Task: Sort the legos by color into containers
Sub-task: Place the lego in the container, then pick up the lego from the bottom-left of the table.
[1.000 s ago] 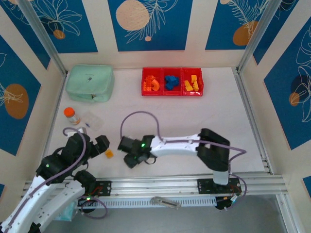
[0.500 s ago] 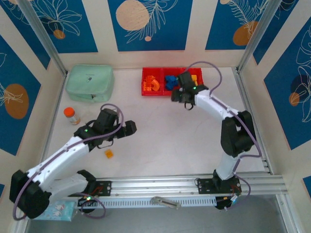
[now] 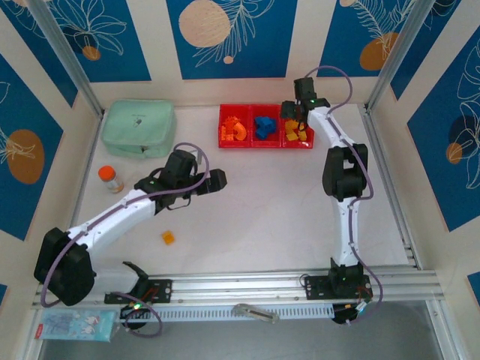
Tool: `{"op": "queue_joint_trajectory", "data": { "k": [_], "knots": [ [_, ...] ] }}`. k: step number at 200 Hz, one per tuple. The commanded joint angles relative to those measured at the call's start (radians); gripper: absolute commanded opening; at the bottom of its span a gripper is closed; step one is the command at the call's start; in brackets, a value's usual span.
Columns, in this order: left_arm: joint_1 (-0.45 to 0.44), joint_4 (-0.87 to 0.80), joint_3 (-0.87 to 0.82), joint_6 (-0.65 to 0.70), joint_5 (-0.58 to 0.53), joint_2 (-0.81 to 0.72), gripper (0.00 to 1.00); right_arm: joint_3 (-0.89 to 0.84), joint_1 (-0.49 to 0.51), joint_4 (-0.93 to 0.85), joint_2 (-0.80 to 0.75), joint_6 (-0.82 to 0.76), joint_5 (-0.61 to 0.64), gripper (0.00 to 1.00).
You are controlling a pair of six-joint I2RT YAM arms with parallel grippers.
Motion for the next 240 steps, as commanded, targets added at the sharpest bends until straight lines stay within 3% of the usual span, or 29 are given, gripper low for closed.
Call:
{"op": "queue_joint_trajectory", "data": {
  "k": [1, 18, 48, 77, 109, 139, 182, 240],
  "knots": [
    [0.009, -0.002, 0.024, 0.025, 0.018, -0.029, 0.99, 0.035, 0.017, -0.068, -0.043, -0.025, -0.022, 0.88],
    [0.011, -0.046, 0.005, 0.017, 0.007, -0.080, 0.99, -0.059, 0.050, -0.058, -0.132, -0.024, -0.028, 0.88],
    [0.018, -0.207, -0.051, -0.010, -0.055, -0.232, 0.99, -0.414, 0.162, 0.047, -0.377, 0.001, -0.111, 0.89],
    [0.029, -0.406, -0.090, -0.042, -0.125, -0.414, 0.99, -0.647, 0.344, 0.067, -0.523, 0.002, -0.157, 0.90],
    [0.034, -0.585, -0.099, -0.090, -0.193, -0.599, 0.99, -0.780, 0.575, 0.079, -0.569, 0.059, -0.224, 0.90],
    [0.036, -0.723, -0.081, -0.136, -0.251, -0.709, 0.99, -0.750, 0.774, 0.079, -0.505, 0.115, -0.220, 0.89],
    [0.035, -0.872, -0.053, -0.203, -0.311, -0.830, 0.99, -0.641, 0.940, 0.108, -0.372, 0.194, -0.294, 0.83],
    [0.035, -0.997, -0.014, -0.280, -0.400, -0.916, 0.99, -0.417, 1.041, 0.077, -0.165, 0.244, -0.285, 0.75]
  ]
}}
